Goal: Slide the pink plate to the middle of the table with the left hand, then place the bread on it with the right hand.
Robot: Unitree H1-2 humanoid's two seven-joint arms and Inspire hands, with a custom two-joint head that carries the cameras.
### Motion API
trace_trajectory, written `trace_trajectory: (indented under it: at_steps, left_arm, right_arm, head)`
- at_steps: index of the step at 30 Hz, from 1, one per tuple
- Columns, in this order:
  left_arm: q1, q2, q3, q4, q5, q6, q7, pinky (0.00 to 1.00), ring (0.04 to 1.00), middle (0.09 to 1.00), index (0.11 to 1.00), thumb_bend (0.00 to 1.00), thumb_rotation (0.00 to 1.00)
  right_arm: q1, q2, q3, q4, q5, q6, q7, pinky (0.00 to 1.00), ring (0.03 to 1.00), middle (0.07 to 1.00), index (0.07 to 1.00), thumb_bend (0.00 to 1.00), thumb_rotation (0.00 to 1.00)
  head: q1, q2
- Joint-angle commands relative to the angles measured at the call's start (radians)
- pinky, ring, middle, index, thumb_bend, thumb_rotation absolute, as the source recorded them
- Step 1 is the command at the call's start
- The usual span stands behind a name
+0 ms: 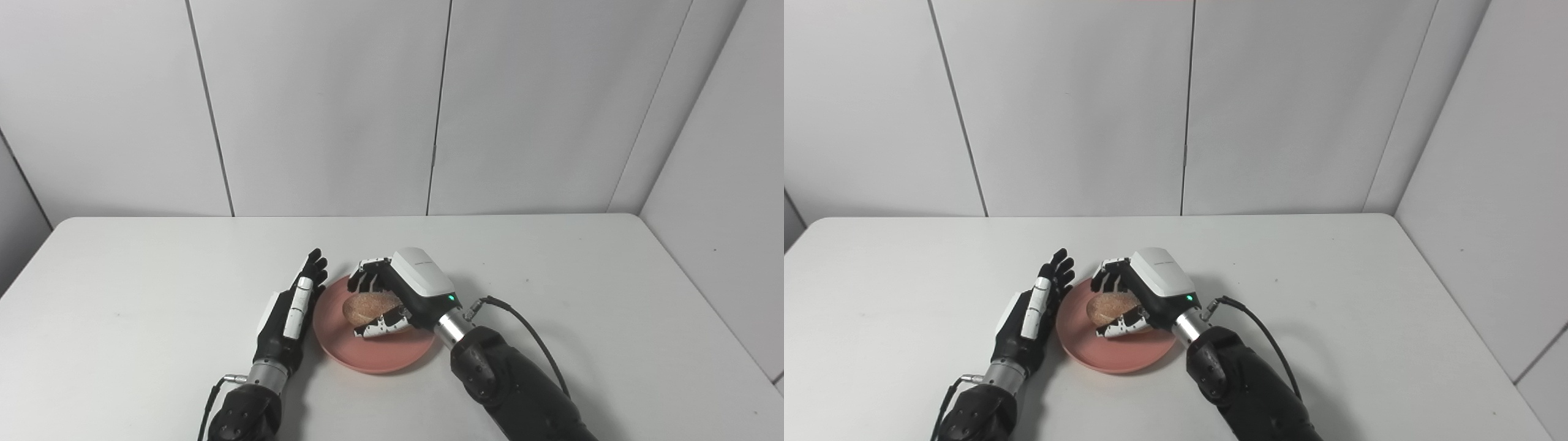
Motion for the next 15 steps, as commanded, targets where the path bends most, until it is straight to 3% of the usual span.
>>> trace_trajectory:
  at_steps: [1,4,5,9,11,15]
  left_arm:
    - [0.019,-0.003,0.005,0.009,-0.005,-0.019,-0.001,1.00,0.987,0.987,0.986,0.73,1.00]
    - [0.020,-0.001,0.004,0.009,-0.005,-0.021,-0.003,1.00,0.987,0.989,0.988,0.73,1.00]
    - [0.020,-0.001,0.006,0.009,-0.008,-0.021,-0.005,1.00,0.986,0.988,0.987,0.73,1.00]
    - [0.021,-0.003,0.008,0.005,-0.013,-0.021,-0.006,0.97,0.978,0.980,0.980,0.72,1.00]
    - [0.021,-0.003,0.009,0.005,-0.014,-0.022,-0.007,0.97,0.976,0.978,0.978,0.72,1.00]
    - [0.019,0.000,0.007,0.012,-0.011,-0.027,-0.013,0.98,0.982,0.983,0.982,0.72,1.00]
  right_arm:
    - [-0.025,-0.004,-0.002,-0.034,0.000,-0.013,-0.007,0.56,0.635,0.584,0.499,0.51,0.07]
    - [-0.024,-0.012,0.008,-0.040,-0.015,-0.031,-0.014,0.58,0.670,0.695,0.499,0.51,0.13]
    - [-0.023,-0.014,0.010,-0.044,-0.014,-0.036,-0.014,0.59,0.694,0.738,0.667,0.56,0.22]
    - [-0.021,-0.016,0.004,-0.057,0.025,-0.054,0.017,0.72,0.874,0.909,0.891,0.63,0.44]
    - [-0.021,-0.017,0.000,-0.062,0.043,-0.058,0.033,0.76,0.909,0.937,0.917,0.64,0.49]
    - [-0.020,-0.020,-0.007,-0.074,0.067,-0.062,0.055,0.96,0.995,0.997,0.977,0.66,0.65]
  head:
    - [0.001,0.001]
    - [-0.001,0.002]
    - [-0.001,0.002]
    - [-0.001,0.003]
    - [-0.002,0.004]
    - [-0.004,0.002]
